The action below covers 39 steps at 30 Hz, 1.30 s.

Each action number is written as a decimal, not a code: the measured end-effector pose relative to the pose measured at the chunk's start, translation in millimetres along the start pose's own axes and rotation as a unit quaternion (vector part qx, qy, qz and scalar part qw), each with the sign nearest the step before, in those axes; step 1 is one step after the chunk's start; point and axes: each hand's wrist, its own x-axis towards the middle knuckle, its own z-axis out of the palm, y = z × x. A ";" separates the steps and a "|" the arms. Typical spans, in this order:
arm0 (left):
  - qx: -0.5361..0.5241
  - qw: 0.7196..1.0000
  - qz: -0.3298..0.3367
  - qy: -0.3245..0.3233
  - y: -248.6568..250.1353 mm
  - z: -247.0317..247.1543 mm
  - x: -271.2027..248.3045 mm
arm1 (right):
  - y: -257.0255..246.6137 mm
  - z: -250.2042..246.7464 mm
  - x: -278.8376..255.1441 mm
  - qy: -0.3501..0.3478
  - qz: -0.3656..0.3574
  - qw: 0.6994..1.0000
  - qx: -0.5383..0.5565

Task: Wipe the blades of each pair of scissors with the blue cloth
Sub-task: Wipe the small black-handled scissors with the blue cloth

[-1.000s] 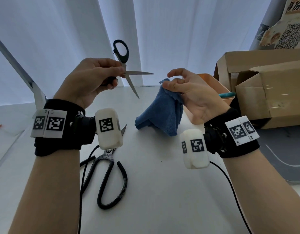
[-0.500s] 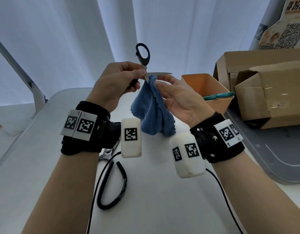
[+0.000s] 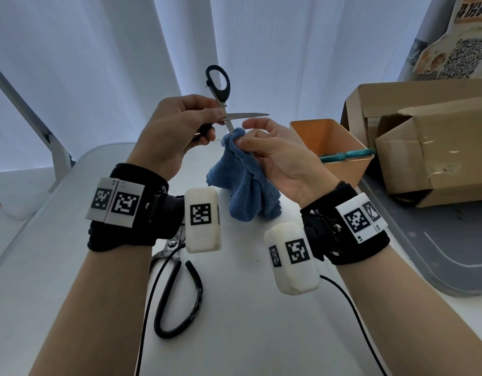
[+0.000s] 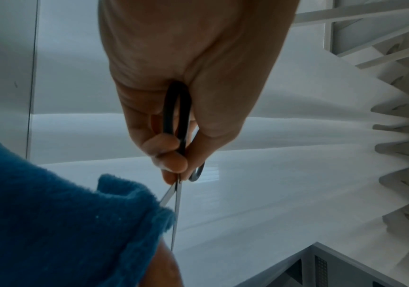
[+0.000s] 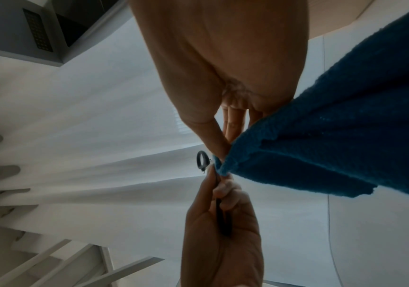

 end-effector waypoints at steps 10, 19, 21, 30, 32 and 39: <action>-0.019 0.999 0.003 0.028 2.3 -6.5 1.6 | -4.3 -0.6 -1.8 -0.022 -0.005 1.000 -0.007; -0.028 0.999 -0.001 0.033 2.6 -6.9 1.6 | -4.8 -2.8 -0.2 -0.020 -0.009 1.000 -0.005; -0.032 0.999 -0.002 0.034 2.6 -7.4 1.9 | -4.7 -3.3 0.2 -0.019 -0.009 1.000 -0.007; -0.076 0.996 0.000 0.056 0.9 -14.7 4.7 | -5.2 -11.3 1.1 -0.020 -0.001 1.000 -0.010; -0.100 0.993 0.001 0.070 0.1 -21.7 6.0 | -5.1 -15.1 1.5 -0.015 0.009 1.000 -0.008; -0.154 0.985 -0.001 0.079 -3.8 -29.6 9.4 | 3.3 -20.5 4.7 0.008 0.025 0.989 -0.148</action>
